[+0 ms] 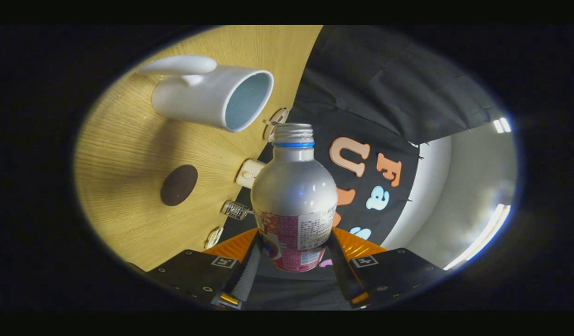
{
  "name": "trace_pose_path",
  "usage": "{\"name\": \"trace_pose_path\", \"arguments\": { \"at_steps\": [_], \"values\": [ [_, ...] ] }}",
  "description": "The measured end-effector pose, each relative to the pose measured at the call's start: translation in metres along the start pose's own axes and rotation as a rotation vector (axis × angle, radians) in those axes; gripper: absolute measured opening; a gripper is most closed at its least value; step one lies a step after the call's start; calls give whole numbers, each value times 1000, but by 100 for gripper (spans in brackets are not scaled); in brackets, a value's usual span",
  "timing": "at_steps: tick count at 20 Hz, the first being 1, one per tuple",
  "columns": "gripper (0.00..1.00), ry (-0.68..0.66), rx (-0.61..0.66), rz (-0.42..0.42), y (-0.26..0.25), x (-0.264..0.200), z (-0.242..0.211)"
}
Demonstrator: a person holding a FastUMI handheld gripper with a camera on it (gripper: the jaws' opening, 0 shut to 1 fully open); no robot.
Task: Take the bottle from table, then pour the juice into the cup, finally place the bottle on the coaster
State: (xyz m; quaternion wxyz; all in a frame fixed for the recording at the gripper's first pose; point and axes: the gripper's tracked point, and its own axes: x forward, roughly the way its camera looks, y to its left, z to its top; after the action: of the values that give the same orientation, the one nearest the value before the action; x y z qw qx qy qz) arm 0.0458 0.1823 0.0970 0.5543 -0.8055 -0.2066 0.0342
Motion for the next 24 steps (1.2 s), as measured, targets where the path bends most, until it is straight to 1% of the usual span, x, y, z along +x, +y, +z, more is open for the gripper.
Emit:
{"name": "trace_pose_path", "arguments": {
  "at_steps": [7,10,13,16,20,23,24],
  "values": [
    [74,-2,-30,-1,-1,3,-2],
    [74,7,-21,-3,-3,2,-4],
    [74,13,11,19,8,2,-4],
    [75,32,67,38,18,0,-7],
    [75,56,232,107,40,-4,-9],
    [75,79,291,95,35,-3,-13],
    [74,89,330,108,39,-3,-13]
  ]
}}
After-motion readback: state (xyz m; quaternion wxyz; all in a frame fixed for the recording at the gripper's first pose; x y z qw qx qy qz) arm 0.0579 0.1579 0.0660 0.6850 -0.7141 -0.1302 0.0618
